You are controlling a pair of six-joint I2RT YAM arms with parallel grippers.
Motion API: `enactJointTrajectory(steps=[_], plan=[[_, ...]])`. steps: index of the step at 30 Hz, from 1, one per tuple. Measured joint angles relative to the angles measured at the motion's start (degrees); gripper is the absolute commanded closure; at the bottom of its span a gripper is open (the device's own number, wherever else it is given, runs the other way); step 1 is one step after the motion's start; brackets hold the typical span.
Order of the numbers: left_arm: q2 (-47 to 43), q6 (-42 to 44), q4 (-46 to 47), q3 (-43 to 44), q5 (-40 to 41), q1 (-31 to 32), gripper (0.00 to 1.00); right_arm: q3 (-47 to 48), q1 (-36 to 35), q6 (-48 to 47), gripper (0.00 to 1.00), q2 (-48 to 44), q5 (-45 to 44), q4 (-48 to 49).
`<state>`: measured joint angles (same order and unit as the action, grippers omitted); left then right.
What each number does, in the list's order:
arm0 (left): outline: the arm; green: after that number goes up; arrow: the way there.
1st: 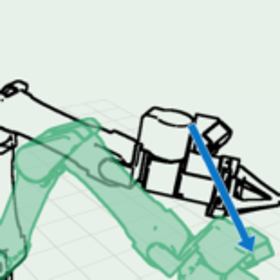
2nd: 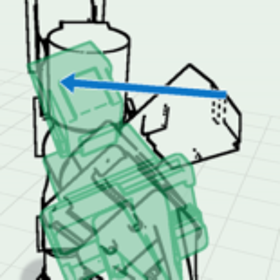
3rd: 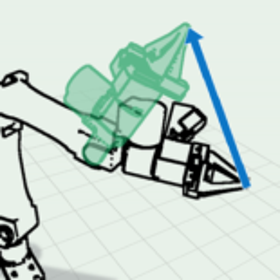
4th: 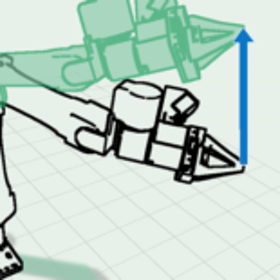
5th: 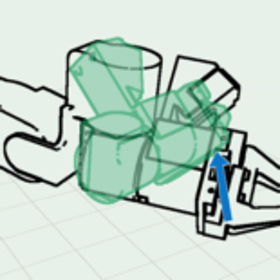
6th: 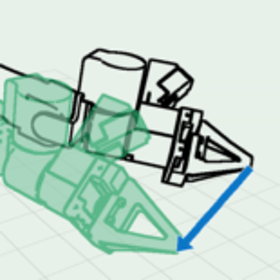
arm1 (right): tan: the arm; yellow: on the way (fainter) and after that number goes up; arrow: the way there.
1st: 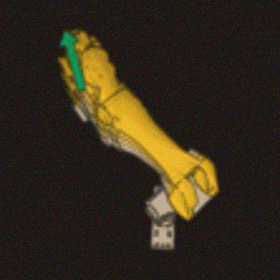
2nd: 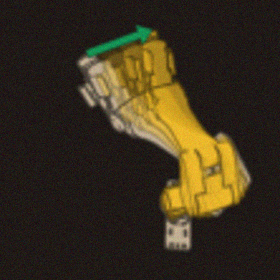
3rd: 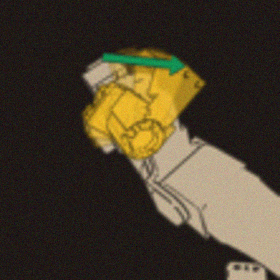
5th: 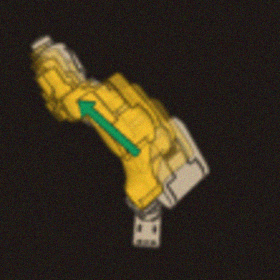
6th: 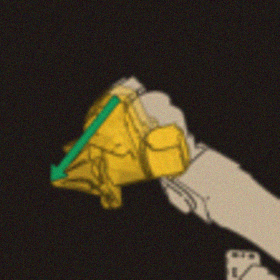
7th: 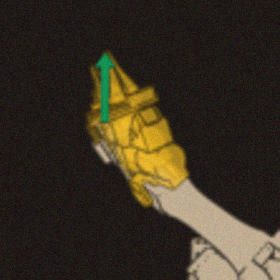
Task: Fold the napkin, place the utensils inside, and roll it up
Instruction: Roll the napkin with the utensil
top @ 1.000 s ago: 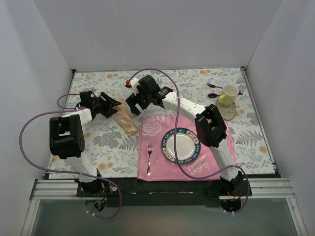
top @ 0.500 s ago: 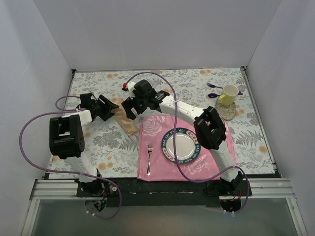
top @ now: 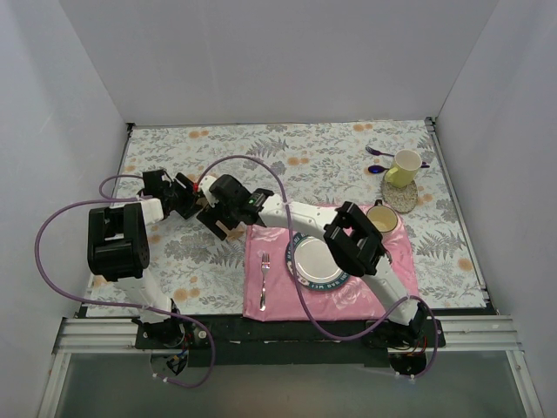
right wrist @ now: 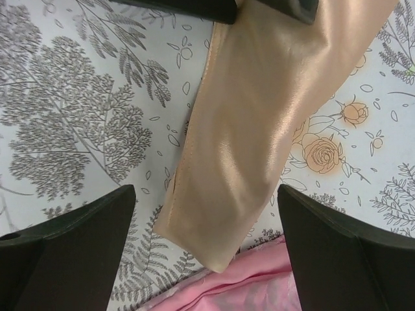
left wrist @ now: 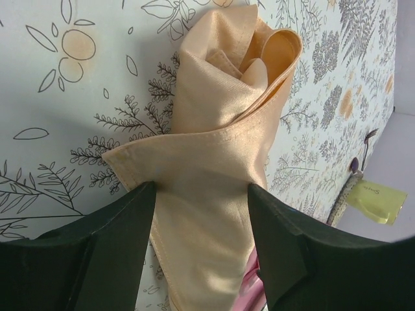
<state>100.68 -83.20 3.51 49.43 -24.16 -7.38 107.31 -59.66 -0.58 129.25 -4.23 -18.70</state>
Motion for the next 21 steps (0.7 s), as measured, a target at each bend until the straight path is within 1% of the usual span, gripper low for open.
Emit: enactJointTrajectory(steps=[8, 11, 12, 16, 17, 18, 21], plan=[[0.0, -0.5, 2.2, -1.1, 0.0, 0.0, 0.41, 0.4, -0.9, -2.1, 0.02, 4.7, -7.3, 1.2], [0.0, -0.6, 2.7, -1.4, 0.0, 0.0, 0.41, 0.6, -0.9, -2.8, 0.09, 5.0, -9.4, 1.6], [0.0, -0.6, 2.8, -1.4, 0.0, 0.0, 0.41, 0.6, -1.0, -2.8, 0.16, 5.0, -10.0, 1.9], [0.0, -0.7, 3.4, -1.7, 0.0, 0.0, 0.41, 0.6, -1.2, -3.1, 0.31, 5.3, -11.8, 2.7], [0.0, -0.8, 3.5, -1.7, -0.1, 0.0, 0.41, 0.6, -1.3, -3.3, 0.34, 5.4, -11.9, 2.8], [0.0, -0.9, 3.6, -1.7, -0.1, 0.0, 0.41, 0.6, -1.3, -3.4, 0.40, 5.5, -12.0, 3.0], [0.1, -1.2, 3.9, -1.7, -0.1, 0.0, 0.41, 0.6, -1.3, -3.7, 0.50, 5.8, -11.8, 3.5]])
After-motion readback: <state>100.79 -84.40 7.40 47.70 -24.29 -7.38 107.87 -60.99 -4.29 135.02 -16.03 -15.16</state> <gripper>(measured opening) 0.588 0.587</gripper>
